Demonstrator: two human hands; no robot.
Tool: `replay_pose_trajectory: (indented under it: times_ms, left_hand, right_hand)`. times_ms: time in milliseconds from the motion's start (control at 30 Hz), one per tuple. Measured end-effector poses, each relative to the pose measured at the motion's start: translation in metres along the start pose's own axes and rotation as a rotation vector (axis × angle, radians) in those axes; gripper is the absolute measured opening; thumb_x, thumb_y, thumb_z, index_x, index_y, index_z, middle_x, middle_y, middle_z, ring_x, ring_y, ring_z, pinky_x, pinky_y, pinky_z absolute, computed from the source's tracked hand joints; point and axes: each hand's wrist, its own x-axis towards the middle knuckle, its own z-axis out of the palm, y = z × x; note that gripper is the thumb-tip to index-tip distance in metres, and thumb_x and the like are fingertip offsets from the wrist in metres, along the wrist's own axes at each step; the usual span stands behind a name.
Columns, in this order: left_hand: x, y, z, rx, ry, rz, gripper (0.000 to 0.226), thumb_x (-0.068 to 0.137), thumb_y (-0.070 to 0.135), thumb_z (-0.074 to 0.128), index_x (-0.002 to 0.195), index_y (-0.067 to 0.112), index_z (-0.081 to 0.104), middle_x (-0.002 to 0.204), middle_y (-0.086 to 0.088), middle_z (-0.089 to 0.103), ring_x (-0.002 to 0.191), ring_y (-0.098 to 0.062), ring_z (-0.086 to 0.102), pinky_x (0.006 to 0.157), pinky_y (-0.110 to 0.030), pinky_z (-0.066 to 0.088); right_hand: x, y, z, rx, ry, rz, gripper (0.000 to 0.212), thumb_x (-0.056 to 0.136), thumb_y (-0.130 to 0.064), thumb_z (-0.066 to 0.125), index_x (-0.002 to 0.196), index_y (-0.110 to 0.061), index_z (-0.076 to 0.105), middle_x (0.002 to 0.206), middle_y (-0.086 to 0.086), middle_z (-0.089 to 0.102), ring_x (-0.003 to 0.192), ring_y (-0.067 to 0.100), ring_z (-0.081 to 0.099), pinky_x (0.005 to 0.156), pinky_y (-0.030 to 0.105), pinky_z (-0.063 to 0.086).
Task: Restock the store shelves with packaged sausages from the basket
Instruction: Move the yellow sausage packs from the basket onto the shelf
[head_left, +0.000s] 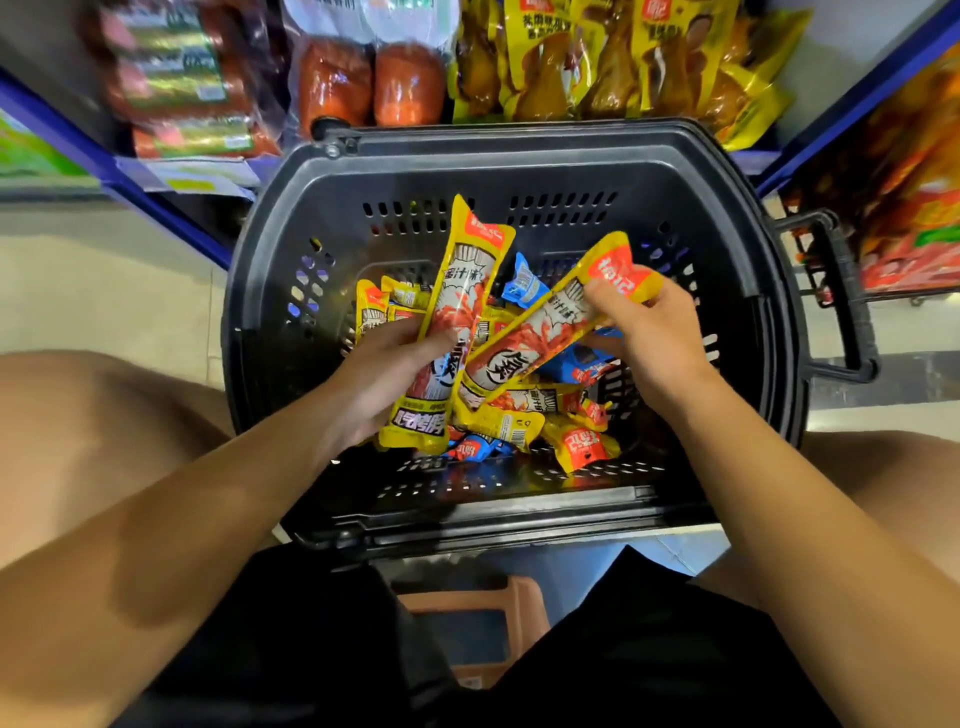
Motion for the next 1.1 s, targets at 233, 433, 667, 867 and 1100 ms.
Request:
replay_pose_trajectory:
  times_ms: [233, 433, 667, 867, 1100]
  left_hand:
    - [0.001, -0.001, -0.004, -0.090, -0.050, -0.113, 0.052, 0.083, 0.050, 0.066, 0.126, 0.020, 0.063, 0.119, -0.006, 0.071, 0.112, -0.029, 0.066, 0.104, -0.055, 0.043]
    - [-0.001, -0.002, -0.001, -0.156, -0.099, -0.139, 0.050, 0.084, 0.047, 0.065, 0.123, 0.016, 0.064, 0.117, -0.011, 0.071, 0.108, -0.030, 0.068, 0.099, -0.053, 0.048]
    - [-0.002, 0.002, 0.005, -0.244, -0.120, -0.100, 0.045, 0.090, 0.040, 0.061, 0.126, 0.015, 0.060, 0.118, -0.013, 0.070, 0.108, -0.031, 0.068, 0.095, -0.053, 0.050]
    - [-0.005, 0.005, 0.000, -0.177, -0.060, -0.064, 0.041, 0.100, 0.045, 0.046, 0.133, 0.021, 0.053, 0.122, -0.006, 0.070, 0.112, -0.026, 0.067, 0.096, -0.053, 0.050]
    - [-0.028, 0.006, -0.003, -0.210, 0.050, 0.092, 0.020, 0.084, 0.017, 0.064, 0.105, 0.018, 0.066, 0.092, -0.005, 0.075, 0.084, -0.024, 0.072, 0.068, -0.036, 0.060]
  right_hand:
    - [0.008, -0.002, 0.017, 0.156, 0.039, 0.049, 0.021, 0.092, -0.030, 0.064, 0.089, -0.010, 0.064, 0.088, 0.007, 0.073, 0.087, 0.020, 0.073, 0.066, 0.025, 0.056]
    - [0.003, 0.010, 0.024, 0.166, -0.072, 0.105, 0.020, 0.092, -0.040, 0.061, 0.082, -0.026, 0.071, 0.086, -0.003, 0.075, 0.090, 0.015, 0.071, 0.080, 0.034, 0.056]
    - [-0.024, 0.040, 0.061, 0.039, -0.248, 0.159, 0.028, 0.084, -0.015, 0.075, 0.107, -0.023, 0.063, 0.104, -0.006, 0.075, 0.097, 0.012, 0.071, 0.087, 0.032, 0.057]
    - [-0.028, 0.038, 0.053, -0.146, -0.165, 0.149, 0.046, 0.082, -0.022, 0.075, 0.121, -0.029, 0.051, 0.101, -0.014, 0.070, 0.088, -0.002, 0.067, 0.069, 0.012, 0.052]
    - [-0.048, 0.023, 0.040, -0.154, -0.118, 0.038, 0.025, 0.090, -0.030, 0.063, 0.114, -0.032, 0.059, 0.112, -0.008, 0.069, 0.102, 0.009, 0.066, 0.091, 0.038, 0.055]
